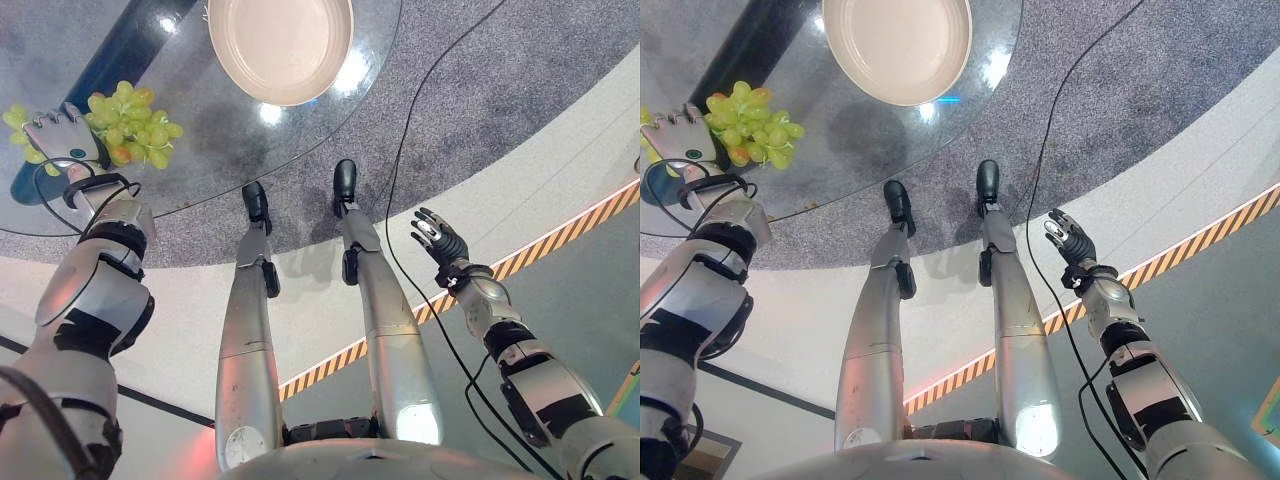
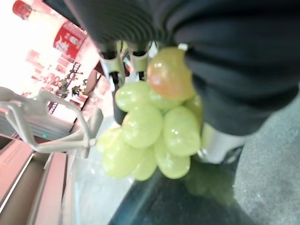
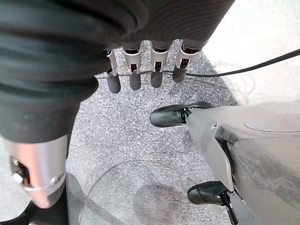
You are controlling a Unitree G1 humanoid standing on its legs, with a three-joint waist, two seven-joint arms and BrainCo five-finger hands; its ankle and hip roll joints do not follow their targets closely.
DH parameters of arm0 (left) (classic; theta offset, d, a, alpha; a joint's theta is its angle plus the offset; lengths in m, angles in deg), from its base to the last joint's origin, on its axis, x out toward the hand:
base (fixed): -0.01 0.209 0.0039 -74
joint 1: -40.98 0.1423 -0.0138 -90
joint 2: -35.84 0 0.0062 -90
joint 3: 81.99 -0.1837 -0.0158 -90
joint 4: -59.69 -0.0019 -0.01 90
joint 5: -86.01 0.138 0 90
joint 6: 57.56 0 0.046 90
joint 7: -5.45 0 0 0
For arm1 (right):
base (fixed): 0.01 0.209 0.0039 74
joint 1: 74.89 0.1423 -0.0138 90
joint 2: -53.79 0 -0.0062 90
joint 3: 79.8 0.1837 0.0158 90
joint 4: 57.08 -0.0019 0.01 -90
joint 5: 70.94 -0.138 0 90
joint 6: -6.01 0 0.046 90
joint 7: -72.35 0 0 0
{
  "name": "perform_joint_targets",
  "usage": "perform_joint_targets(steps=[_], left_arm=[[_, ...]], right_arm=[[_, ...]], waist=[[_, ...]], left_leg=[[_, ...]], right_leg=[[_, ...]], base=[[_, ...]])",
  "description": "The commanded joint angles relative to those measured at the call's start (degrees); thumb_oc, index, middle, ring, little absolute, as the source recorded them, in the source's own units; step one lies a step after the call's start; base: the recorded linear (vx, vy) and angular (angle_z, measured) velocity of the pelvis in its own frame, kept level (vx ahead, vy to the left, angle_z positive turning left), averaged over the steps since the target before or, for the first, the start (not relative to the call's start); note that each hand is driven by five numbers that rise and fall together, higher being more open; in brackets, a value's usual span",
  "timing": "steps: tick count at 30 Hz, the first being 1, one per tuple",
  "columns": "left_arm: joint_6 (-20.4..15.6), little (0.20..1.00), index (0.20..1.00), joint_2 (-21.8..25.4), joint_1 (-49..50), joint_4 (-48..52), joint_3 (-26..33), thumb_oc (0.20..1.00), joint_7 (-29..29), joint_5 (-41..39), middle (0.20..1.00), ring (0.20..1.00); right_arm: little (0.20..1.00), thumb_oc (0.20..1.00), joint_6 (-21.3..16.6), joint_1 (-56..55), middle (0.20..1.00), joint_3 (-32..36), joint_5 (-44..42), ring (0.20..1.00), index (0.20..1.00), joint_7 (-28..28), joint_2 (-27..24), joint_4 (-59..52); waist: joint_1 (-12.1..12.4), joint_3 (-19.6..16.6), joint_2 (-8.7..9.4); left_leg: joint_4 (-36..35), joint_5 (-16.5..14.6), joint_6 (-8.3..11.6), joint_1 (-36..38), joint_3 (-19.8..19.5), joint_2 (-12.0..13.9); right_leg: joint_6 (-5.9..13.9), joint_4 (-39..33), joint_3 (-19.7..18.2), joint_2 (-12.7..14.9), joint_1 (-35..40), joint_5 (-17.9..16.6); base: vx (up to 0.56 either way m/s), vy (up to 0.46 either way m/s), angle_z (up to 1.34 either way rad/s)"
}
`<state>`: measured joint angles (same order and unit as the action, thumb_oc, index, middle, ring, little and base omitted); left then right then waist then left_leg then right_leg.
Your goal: Pick up fruits into the plate
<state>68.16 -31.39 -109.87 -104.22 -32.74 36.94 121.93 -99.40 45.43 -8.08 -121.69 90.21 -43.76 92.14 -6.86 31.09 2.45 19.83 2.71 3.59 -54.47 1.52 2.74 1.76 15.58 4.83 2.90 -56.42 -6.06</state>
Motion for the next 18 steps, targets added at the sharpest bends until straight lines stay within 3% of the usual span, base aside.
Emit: perform_joint_targets(steps=[1, 7, 18], left_arm=[[-2.6, 0.200, 0.200, -2.2, 4.4, -0.9, 1.3, 0.200, -2.1, -2.3, 0.200, 0.200], [-2.5, 0.200, 0.200, -2.1, 5.4, 1.7, 1.7, 0.200, -1.9, -3.4, 0.200, 0.200], [-5.8, 0.200, 0.200, 0.4, 7.5, 9.7, 4.6, 0.200, -1.3, -7.0, 0.200, 0.200]], right_arm=[[1.000, 1.000, -1.9, -3.8, 1.000, 0.4, -2.2, 1.000, 1.000, 1.0, 0.0, -1.9], [1.000, 1.000, -1.3, -4.5, 1.000, 0.7, -1.5, 1.000, 1.000, 0.4, 0.1, -2.9], [1.000, 1.000, -1.2, -7.0, 1.000, 2.4, 0.2, 1.000, 1.000, -0.5, 0.9, -4.9]], waist=[[0.9, -1.3, -0.56], [1.3, -1.3, -1.43], [2.4, -1.3, -3.34]], left_leg=[[-3.1, -1.8, -2.04, 3.4, -1.5, -5.3], [-4.7, -1.3, -2.29, 6.7, -1.3, -5.4], [-8.7, -1.1, -2.81, 16.2, -1.6, -5.7]], right_leg=[[1.29, 6.2, -3.9, -5.8, 0.8, 4.6], [1.31, 6.0, -3.7, -5.7, 3.4, 4.9], [1.83, 4.1, -3.1, -4.1, 11.7, 5.7]], base=[[0.00, 0.000, 0.00], [0.00, 0.000, 0.00], [0.00, 0.000, 0.00]])
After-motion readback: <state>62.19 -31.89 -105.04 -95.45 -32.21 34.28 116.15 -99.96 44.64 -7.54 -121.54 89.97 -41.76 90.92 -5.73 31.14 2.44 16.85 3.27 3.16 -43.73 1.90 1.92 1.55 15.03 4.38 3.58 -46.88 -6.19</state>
